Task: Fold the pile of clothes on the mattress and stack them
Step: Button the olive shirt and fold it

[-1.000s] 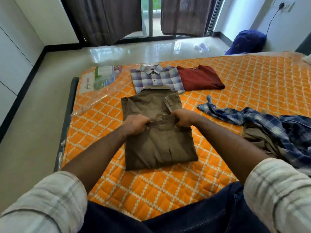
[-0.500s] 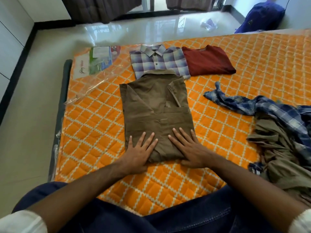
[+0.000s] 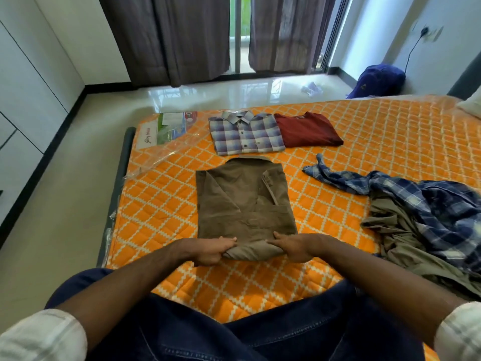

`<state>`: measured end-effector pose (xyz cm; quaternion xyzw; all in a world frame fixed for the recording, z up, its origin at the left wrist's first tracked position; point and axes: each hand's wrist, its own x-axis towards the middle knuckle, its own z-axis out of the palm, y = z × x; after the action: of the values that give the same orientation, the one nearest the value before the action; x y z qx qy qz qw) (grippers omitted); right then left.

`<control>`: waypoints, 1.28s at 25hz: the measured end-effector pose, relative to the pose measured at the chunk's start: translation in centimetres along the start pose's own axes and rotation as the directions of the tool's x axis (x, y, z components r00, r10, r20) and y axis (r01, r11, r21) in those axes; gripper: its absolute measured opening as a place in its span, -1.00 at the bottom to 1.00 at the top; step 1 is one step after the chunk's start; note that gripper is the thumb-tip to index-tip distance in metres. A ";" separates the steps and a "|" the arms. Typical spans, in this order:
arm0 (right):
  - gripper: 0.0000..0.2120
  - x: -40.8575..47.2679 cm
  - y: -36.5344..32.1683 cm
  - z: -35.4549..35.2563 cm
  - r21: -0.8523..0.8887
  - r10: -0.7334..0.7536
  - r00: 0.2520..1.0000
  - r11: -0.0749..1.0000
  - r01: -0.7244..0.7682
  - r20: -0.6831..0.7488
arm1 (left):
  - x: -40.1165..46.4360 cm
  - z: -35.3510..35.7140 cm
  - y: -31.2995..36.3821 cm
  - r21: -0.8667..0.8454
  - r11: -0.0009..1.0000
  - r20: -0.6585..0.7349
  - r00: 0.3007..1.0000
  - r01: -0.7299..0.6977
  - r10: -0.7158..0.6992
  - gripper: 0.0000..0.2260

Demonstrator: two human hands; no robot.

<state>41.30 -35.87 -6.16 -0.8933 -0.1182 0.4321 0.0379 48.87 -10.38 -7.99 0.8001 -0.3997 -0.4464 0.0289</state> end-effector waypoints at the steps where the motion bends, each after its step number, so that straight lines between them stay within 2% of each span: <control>1: -0.49 -1.2 -0.6 -0.1 0.047 -0.020 0.998 0.999 0.017 0.052 | -0.9 0.1 0.2 -0.056 0.998 0.022 1.000 -0.011 0.013 -0.46; 3: -0.71 -3.7 -1.3 -0.6 0.089 -0.057 0.992 0.995 0.047 0.111 | -3.1 -0.7 0.8 -0.075 0.996 0.013 0.998 -0.054 0.055 -0.74; 4: -0.75 -4.5 -1.2 -1.0 0.085 -0.057 0.991 0.995 0.047 0.118 | -4.1 -1.6 0.8 -0.090 0.993 -0.012 0.997 -0.079 0.078 -0.81; 6: -0.75 -5.7 -0.6 -3.1 0.113 -0.040 0.994 0.993 0.028 0.099 | -5.9 -3.6 0.3 -0.167 0.977 -0.124 0.986 -0.134 0.114 -0.79; 8: -0.80 -6.0 0.6 -6.1 0.211 -0.023 0.999 0.977 0.012 0.047 | -6.6 -5.4 -1.7 -0.319 0.933 -0.266 0.961 -0.167 0.081 -0.74; 11: -0.79 -5.0 3.6 -10.8 0.480 0.087 0.987 0.877 -0.013 -0.132 | -5.7 -7.4 -5.1 -0.574 0.794 -0.437 0.895 -0.201 -0.090 -0.80; 14: -0.78 -2.1 7.2 -13.1 0.710 0.223 0.943 0.704 0.020 -0.247 | -2.1 -8.8 -7.2 -0.690 0.674 -0.598 0.732 -0.263 -0.327 -0.88; 16: -0.84 1.4 9.3 -13.2 0.797 0.331 0.891 0.602 0.053 -0.310 | 1.4 -9.6 -8.2 -0.730 0.624 -0.629 0.629 -0.278 -0.456 -0.90; 17: -0.85 3.2 9.9 -12.9 0.836 0.416 0.843 0.544 0.070 -0.342 | 3.1 -9.8 -8.4 -0.743 0.611 -0.631 0.591 -0.273 -0.503 -0.90; 19: -0.70 6.7 10.6 -11.6 0.893 0.591 0.718 0.441 0.094 -0.368 | 5.7 -9.8 -8.3 -0.779 0.570 -0.603 0.559 -0.261 -0.569 -0.74; 20: -0.59 8.0 10.3 -10.8 0.900 0.655 0.658 0.429 0.083 -0.373 | 6.7 -9.5 -8.2 -0.802 0.539 -0.578 0.563 -0.259 -0.590 -0.64; 21: -0.49 9.2 9.5 -9.6 0.880 0.693 0.594 0.472 0.056 -0.409 | 7.6 -9.1 -8.4 -0.816 0.518 -0.560 0.575 -0.257 -0.596 -0.54; 22: -0.43 10.0 8.3 -8.0 0.813 0.690 0.523 0.582 0.012 -0.501 | 8.0 -8.6 -8.6 -0.816 0.520 -0.556 0.589 -0.252 -0.587 -0.45; 23: -0.39 10.8 6.8 -6.2 0.676 0.612 0.460 0.736 -0.034 -0.644 | 8.7 -7.9 -9.1 -0.804 0.543 -0.564 0.600 -0.242 -0.568 -0.40; 24: -0.38 11.4 5.1 -4.4 0.461 0.443 0.436 0.885 -0.072 -0.783 | 9.3 -7.2 -9.7 -0.788 0.570 -0.578 0.596 -0.231 -0.557 -0.37; 25: -0.37 12.3 3.9 -2.5 0.227 0.244 0.462 0.969 -0.093 -0.852 | 9.8 -6.7 -10.2 -0.758 0.623 -0.606 0.566 -0.194 -0.560 -0.37; 26: -0.36 13.1 3.1 -0.9 0.064 0.107 0.508 0.993 -0.103 -0.855 | 10.2 -6.2 -10.4 -0.704 0.702 -0.647 0.503 -0.106 -0.573 -0.37; 27: -0.36 13.8 2.9 0.3 0.009 0.071 0.543 0.993 -0.116 -0.836 | 10.5 -5.6 -10.6 -0.635 0.772 -0.689 0.427 0.035 -0.586 -0.35; 28: -0.35 14.6 3.0 1.1 0.030 0.101 0.565 0.991 -0.134 -0.819 | 10.6 -5.1 -10.7 -0.603 0.781 -0.704 0.350 0.164 -0.618 -0.32; 29: -0.34 15.1 3.2 1.5 0.072 0.147 0.581 0.986 -0.150 -0.800 | 10.4 -4.8 -10.4 -0.619 0.753 -0.693 0.296 0.223 -0.658 -0.29; 30: -0.34 15.3 3.4 1.5 0.101 0.174 0.600 0.983 -0.153 -0.781 | 10.5 -4.4 -10.6 -0.657 0.721 -0.660 0.294 0.221 -0.691 -0.26; 31: -0.33 15.7 3.6 1.6 0.110 0.178 0.626 0.983 -0.146 -0.759 | 10.3 -4.4 -10.7 -0.699 0.693 -0.616 0.342 0.177 -0.709 -0.26; 32: -0.33 15.8 3.9 1.4 0.116 0.176 0.655 0.984 -0.134 -0.735 | 10.1 -4.8 -11.0 -0.766 0.636 -0.548 0.423 0.093 -0.722 -0.27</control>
<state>50.38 -35.82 -19.78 -0.9970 -0.0049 0.0358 0.0687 61.95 -11.15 -16.54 0.9236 0.0648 -0.1126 0.3606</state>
